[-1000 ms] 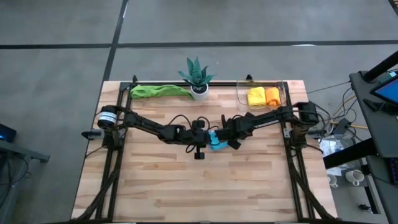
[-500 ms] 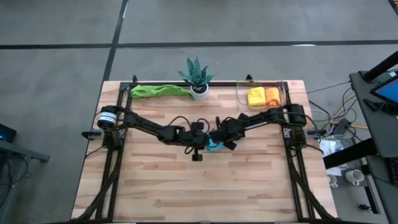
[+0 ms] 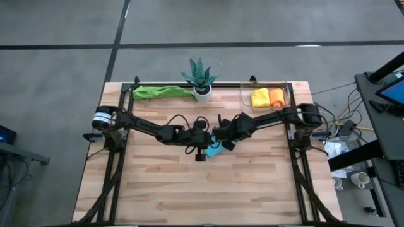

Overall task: Roll microfiber towels into tight, uniform cylinder then place into a basket
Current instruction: Roll the blue microfiber cloth

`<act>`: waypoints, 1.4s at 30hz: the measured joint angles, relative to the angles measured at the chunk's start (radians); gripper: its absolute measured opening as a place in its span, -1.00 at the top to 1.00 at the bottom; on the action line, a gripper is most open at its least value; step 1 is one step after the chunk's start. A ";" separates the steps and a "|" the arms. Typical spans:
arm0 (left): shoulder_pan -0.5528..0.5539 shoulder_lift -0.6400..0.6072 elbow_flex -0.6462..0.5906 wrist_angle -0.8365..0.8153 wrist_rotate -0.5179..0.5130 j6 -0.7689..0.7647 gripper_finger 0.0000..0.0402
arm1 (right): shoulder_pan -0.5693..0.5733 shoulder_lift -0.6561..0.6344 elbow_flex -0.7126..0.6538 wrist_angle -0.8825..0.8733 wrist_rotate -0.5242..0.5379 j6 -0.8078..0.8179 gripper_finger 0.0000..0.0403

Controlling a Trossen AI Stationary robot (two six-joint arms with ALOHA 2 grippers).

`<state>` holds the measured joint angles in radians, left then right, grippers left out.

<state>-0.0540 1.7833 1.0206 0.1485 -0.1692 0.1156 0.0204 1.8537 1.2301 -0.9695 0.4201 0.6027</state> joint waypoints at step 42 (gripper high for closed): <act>0.007 -0.312 -0.283 -0.086 -0.123 -0.068 1.00 | 0.051 -0.026 -0.073 0.496 -0.186 -0.024 0.41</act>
<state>-0.0471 1.4709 0.7372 0.0621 -0.2922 0.0476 0.0717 1.8282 1.1572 -0.4732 0.2337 0.5789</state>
